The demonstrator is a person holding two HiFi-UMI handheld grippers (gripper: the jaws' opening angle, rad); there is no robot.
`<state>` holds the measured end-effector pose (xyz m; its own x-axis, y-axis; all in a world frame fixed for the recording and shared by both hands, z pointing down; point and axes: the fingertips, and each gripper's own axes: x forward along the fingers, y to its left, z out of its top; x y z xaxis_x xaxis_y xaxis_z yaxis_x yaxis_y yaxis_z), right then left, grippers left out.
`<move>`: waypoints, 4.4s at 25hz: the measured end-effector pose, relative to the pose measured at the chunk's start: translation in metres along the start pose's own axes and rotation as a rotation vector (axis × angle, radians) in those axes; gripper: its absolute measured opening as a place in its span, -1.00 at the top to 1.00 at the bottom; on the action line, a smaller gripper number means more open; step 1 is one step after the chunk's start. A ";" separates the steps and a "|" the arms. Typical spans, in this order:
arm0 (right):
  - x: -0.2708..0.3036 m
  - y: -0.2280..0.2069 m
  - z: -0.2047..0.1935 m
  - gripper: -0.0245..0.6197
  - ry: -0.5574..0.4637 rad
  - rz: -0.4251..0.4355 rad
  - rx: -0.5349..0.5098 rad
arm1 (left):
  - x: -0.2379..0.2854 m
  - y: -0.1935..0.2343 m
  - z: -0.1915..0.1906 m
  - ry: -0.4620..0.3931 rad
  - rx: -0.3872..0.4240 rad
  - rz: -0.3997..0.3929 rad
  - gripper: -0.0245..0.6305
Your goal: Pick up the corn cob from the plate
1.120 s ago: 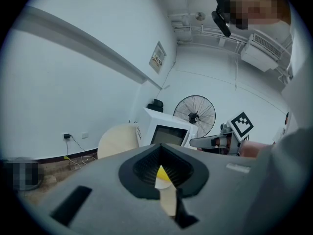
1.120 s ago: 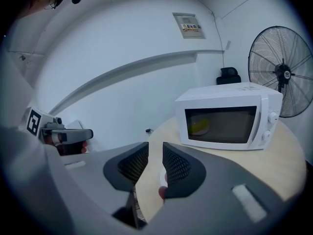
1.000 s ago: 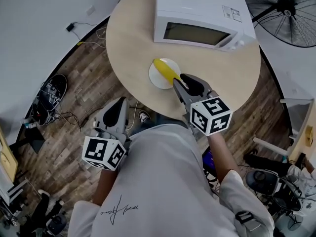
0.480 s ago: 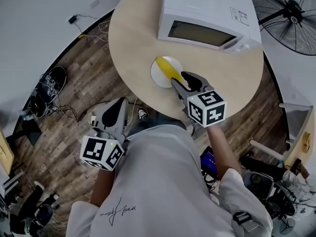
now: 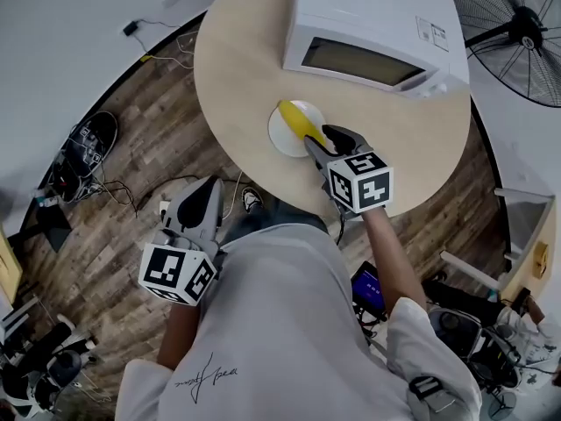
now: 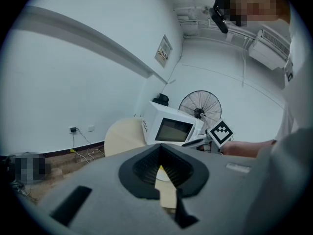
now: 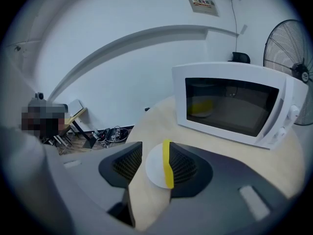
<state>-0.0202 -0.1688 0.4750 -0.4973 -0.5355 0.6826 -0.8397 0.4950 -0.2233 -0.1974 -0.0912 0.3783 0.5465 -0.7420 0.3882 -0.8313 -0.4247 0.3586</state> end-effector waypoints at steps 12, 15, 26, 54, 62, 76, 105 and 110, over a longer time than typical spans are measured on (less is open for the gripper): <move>0.030 -0.011 -0.015 0.34 0.090 0.013 0.001 | 0.009 0.005 0.000 0.024 -0.011 0.000 0.93; 0.037 -0.015 -0.018 0.34 0.107 0.013 0.004 | 0.010 0.007 -0.001 0.028 -0.020 0.007 0.93; 0.061 -0.023 -0.025 0.34 0.148 0.014 0.019 | 0.013 0.015 -0.005 0.048 -0.038 0.022 0.93; 0.109 -0.046 -0.064 0.13 0.332 -0.018 -0.094 | 0.010 0.020 -0.014 0.075 -0.056 0.093 0.93; 0.125 -0.048 -0.070 0.03 0.367 -0.015 -0.095 | 0.012 0.018 -0.013 0.076 -0.062 0.099 0.93; 0.138 -0.048 -0.075 0.00 0.408 -0.056 -0.159 | 0.015 0.018 -0.015 0.081 -0.062 0.094 0.93; 0.127 -0.048 -0.078 0.10 0.457 0.016 -0.078 | 0.016 0.021 -0.013 0.076 -0.043 0.093 0.93; 0.125 -0.049 -0.076 0.10 0.441 0.018 -0.055 | 0.016 0.019 -0.014 0.077 -0.040 0.089 0.93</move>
<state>-0.0245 -0.2078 0.6239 -0.3606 -0.1891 0.9134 -0.8130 0.5437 -0.2084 -0.2035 -0.1041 0.4033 0.4785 -0.7329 0.4837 -0.8729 -0.3372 0.3526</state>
